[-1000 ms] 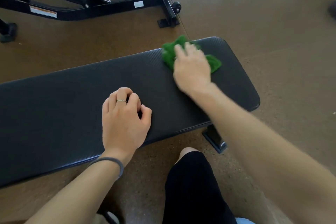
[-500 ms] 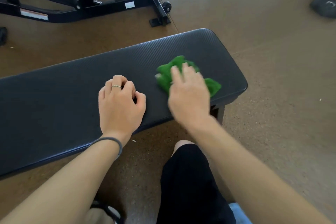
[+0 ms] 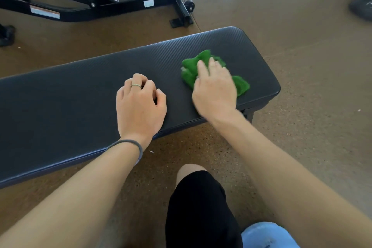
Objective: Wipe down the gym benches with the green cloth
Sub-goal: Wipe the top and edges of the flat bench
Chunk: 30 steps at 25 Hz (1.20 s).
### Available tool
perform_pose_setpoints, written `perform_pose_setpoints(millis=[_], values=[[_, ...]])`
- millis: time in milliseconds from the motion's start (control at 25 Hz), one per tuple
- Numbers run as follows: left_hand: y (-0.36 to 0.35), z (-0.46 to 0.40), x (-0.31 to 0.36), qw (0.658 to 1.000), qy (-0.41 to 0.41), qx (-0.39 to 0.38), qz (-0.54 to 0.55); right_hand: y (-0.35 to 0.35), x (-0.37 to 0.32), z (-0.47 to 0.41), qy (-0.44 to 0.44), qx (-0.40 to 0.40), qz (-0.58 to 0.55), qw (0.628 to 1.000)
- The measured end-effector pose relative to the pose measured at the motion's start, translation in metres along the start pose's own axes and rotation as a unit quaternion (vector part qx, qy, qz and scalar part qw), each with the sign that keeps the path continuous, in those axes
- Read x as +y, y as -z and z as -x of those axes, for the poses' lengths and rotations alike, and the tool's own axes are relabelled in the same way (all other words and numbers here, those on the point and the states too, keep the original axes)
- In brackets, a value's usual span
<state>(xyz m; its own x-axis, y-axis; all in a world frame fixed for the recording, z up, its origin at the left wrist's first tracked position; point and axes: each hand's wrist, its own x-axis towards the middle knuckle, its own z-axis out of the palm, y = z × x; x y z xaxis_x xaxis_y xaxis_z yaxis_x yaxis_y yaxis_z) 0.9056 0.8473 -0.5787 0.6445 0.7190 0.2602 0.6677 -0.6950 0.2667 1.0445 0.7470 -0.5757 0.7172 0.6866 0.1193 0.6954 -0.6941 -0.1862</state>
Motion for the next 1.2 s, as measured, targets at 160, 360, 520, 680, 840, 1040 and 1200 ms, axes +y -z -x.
perform_pose_setpoints(millis=[160, 360, 520, 680, 840, 1040, 1200], values=[[0.014, 0.002, -0.013, 0.994, -0.009, -0.032, 0.106, -0.008, -0.045, 0.074, 0.067, 0.015, -0.033, 0.997], [0.046, 0.018, -0.104, 0.998, -0.015, -0.062, -0.011, -0.005, -0.059, 0.078, 0.067, -0.022, -0.004, 0.998], [0.041, 0.016, -0.115, 0.996, -0.017, -0.084, -0.028, -0.012, -0.079, 0.016, 0.070, -0.066, -0.005, 0.995], [0.039, 0.018, -0.119, 0.995, -0.038, -0.085, -0.036, -0.017, -0.107, -0.020, 0.019, -0.063, -0.012, 0.998], [0.036, 0.022, -0.122, 0.994, -0.057, -0.085, -0.041, -0.014, -0.129, 0.084, 0.042, -0.036, -0.019, 0.998], [0.039, 0.020, -0.122, 0.991, -0.062, -0.107, -0.057, -0.016, -0.131, 0.026, 0.026, -0.078, -0.016, 0.996], [0.037, 0.024, -0.122, 0.989, -0.076, -0.102, -0.072, -0.026, -0.141, 0.014, -0.024, -0.041, -0.010, 0.999]])
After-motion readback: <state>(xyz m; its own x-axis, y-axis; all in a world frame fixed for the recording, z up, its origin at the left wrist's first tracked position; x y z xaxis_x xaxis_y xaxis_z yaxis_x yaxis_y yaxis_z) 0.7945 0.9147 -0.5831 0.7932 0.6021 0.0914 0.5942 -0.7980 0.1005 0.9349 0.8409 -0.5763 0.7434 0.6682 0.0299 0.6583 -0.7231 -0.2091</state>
